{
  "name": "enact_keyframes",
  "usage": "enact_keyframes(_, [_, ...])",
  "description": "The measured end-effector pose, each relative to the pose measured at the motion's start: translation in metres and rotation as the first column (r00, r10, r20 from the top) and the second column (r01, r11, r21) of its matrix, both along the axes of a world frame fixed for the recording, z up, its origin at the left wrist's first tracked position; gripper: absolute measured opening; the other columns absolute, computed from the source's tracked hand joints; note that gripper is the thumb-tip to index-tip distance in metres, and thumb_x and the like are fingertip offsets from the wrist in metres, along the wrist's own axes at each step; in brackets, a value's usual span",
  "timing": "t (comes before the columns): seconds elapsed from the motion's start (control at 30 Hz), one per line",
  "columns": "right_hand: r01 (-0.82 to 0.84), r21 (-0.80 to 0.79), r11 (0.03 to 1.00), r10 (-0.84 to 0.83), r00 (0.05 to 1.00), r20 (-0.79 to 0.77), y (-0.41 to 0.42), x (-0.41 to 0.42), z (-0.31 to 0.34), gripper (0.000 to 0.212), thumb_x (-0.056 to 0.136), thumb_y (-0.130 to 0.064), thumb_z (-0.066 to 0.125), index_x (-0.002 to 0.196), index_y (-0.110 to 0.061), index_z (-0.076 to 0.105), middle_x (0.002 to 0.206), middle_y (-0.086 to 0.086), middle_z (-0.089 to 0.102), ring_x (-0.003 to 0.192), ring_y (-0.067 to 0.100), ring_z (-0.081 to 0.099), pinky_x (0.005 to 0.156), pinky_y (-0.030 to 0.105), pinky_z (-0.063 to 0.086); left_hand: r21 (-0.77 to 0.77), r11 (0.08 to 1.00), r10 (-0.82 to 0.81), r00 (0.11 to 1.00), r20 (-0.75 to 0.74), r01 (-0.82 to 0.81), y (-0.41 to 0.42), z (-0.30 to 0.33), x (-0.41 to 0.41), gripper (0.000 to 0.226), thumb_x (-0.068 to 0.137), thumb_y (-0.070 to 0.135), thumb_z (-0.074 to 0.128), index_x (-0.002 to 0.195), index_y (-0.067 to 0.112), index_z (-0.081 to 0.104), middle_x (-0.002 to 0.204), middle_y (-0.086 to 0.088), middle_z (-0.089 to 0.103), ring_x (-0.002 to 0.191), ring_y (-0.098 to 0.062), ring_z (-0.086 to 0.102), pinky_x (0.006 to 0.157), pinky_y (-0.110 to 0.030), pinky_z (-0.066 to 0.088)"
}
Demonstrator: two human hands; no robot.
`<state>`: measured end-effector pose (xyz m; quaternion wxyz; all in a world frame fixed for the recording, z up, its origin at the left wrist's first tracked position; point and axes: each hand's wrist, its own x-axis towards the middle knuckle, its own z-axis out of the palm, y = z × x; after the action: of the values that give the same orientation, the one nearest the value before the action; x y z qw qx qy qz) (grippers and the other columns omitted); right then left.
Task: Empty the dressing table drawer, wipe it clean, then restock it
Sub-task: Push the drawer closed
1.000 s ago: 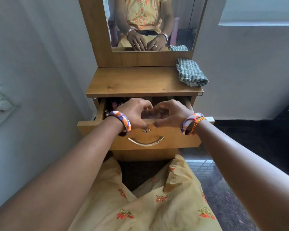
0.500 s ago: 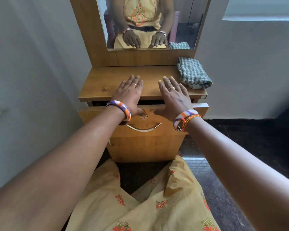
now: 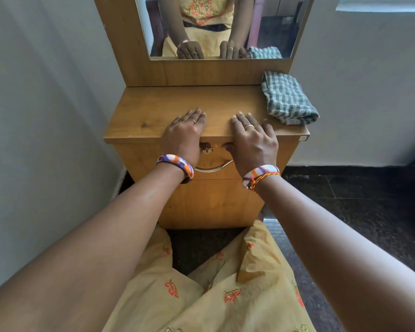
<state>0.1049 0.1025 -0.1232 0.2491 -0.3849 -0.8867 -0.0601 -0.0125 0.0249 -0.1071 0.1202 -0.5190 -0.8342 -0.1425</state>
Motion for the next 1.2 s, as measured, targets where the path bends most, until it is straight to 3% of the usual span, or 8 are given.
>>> enact_keyframes(0.17, [0.008,-0.030,1.000,-0.007,0.999,0.044,0.001,-0.004,0.005,0.058,0.072,-0.026,0.076,0.124,-0.011,0.057,0.135,0.009,0.056,0.129,0.026,0.050,0.104,0.047,0.037,0.037,0.999,0.015,0.999,0.038,-0.016,0.001,0.001,0.001,0.064,0.088,0.000,0.058,0.145,0.016,0.033,0.154,-0.002,0.032,0.143,-0.016,0.028,0.117,-0.027,0.020])
enact_keyframes(0.47, [-0.005,0.027,1.000,0.004,0.998,0.057,0.004,-0.001,0.005,0.069,0.039,-0.038,0.090,0.099,-0.011,0.070,0.106,0.006,0.074,0.098,0.022,0.071,0.077,0.043,0.055,0.050,0.999,-0.021,0.999,0.047,0.018,-0.003,0.002,0.001,0.062,0.086,-0.001,0.056,0.144,0.015,0.037,0.151,-0.004,0.037,0.142,-0.018,0.032,0.116,-0.028,0.021])
enact_keyframes(0.73, [-0.064,-0.044,0.997,0.070,0.986,0.152,0.005,0.002,0.015,0.063,0.073,-0.035,0.074,0.126,-0.008,0.054,0.136,0.010,0.055,0.127,0.027,0.052,0.098,0.047,0.043,0.029,0.999,-0.041,0.998,0.037,0.040,-0.004,0.004,0.001,0.062,0.086,-0.001,0.056,0.143,0.014,0.037,0.151,-0.004,0.037,0.141,-0.019,0.033,0.116,-0.028,0.022])
enact_keyframes(0.87, [-0.063,-0.034,0.997,0.067,0.985,0.161,0.009,0.002,0.017,0.065,0.059,-0.042,0.082,0.113,-0.010,0.064,0.122,0.008,0.066,0.112,0.025,0.064,0.085,0.042,0.052,0.014,0.995,-0.096,0.995,-0.031,0.096,-0.007,0.005,-0.005,0.061,0.075,-0.005,0.067,0.133,0.005,0.051,0.138,-0.014,0.052,0.129,-0.030,0.051,0.107,-0.037,0.038])
enact_keyframes(0.93, [-0.060,-0.045,0.997,0.067,0.985,0.159,0.010,0.001,0.018,0.066,0.044,-0.045,0.088,0.098,-0.013,0.070,0.108,0.005,0.073,0.098,0.022,0.071,0.073,0.037,0.056,-0.026,0.992,-0.122,0.988,-0.091,0.120,-0.005,0.006,-0.010,0.064,0.065,0.004,0.078,0.126,0.003,0.058,0.129,-0.016,0.060,0.118,-0.030,0.060,0.097,-0.037,0.048])
enact_keyframes(1.0, [-0.070,-0.016,0.997,0.071,0.987,0.143,0.014,0.001,0.021,0.061,0.039,-0.047,0.087,0.089,-0.015,0.073,0.098,0.002,0.076,0.088,0.019,0.073,0.062,0.030,0.056,-0.028,0.989,-0.145,0.981,-0.132,0.142,-0.003,0.011,-0.014,0.067,0.060,0.036,0.083,0.116,0.002,0.066,0.118,-0.016,0.067,0.105,-0.030,0.067,0.084,-0.038,0.055])
enact_keyframes(1.1, [-0.146,-0.028,0.989,0.149,0.956,0.252,0.019,0.005,0.037,0.046,0.055,-0.046,0.080,0.088,-0.015,0.070,0.101,0.002,0.074,0.087,0.021,0.072,0.060,0.028,0.054,-0.231,0.962,-0.171,0.981,-0.094,0.146,0.003,0.036,-0.013,0.087,0.065,0.080,0.043,0.111,0.010,0.067,0.114,-0.008,0.069,0.103,-0.027,0.064,0.078,-0.037,0.057])
enact_keyframes(1.2, [-0.240,-0.255,0.937,0.333,0.834,0.440,0.024,0.006,0.078,0.039,0.080,-0.041,0.061,0.107,-0.012,0.061,0.113,0.006,0.065,0.099,0.028,0.065,0.072,0.033,0.051,-0.526,0.842,-0.190,0.978,-0.087,0.117,0.016,0.076,-0.018,0.075,0.074,0.079,0.037,0.104,0.016,0.065,0.108,-0.004,0.066,0.101,-0.024,0.060,0.074,-0.032,0.051])
